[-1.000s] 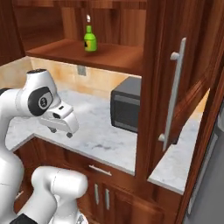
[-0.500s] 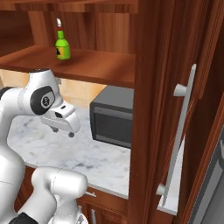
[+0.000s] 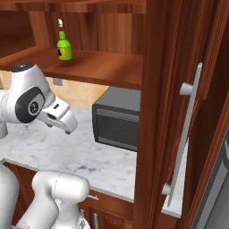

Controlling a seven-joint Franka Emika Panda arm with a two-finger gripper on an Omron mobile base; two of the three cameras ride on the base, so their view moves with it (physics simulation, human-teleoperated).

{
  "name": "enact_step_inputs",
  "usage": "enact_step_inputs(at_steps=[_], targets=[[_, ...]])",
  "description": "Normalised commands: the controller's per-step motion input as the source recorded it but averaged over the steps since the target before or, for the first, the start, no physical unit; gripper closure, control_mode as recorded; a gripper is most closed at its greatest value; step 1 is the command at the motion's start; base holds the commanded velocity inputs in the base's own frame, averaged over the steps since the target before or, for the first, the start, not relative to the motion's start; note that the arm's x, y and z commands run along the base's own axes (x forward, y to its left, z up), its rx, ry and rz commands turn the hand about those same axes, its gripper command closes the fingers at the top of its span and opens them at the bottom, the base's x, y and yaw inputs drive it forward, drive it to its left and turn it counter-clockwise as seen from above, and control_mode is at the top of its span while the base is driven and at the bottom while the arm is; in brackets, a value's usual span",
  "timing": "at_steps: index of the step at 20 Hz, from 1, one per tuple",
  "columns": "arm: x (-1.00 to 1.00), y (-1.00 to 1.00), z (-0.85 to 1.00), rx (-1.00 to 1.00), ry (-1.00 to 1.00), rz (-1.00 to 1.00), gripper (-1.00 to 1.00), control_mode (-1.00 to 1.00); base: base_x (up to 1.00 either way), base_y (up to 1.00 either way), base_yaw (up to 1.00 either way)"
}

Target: Move the cutting board and knife to the sink. Then move spray from the cabinet to the counter.

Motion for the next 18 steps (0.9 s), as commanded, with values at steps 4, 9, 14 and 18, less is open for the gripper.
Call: enact_step_inputs(at_steps=[4, 9, 14, 18], targets=[[-0.58, -0.05, 0.87, 0.02, -0.53, 0.24, -1.00, -1.00, 0.00, 0.00, 0.00], [-0.21, 0.00, 0.74, 0.04, -0.52, 0.38, -1.00, -1.00, 0.00, 0.00, 0.00], [0.19, 0.06, 0.38, 0.01, -0.44, 0.31, -1.00, -1.00, 0.00, 0.00, 0.00], [0.48, 0.08, 0.33, 0.01, -0.30, 0.14, -1.00, -1.00, 0.00, 0.00, 0.00]])
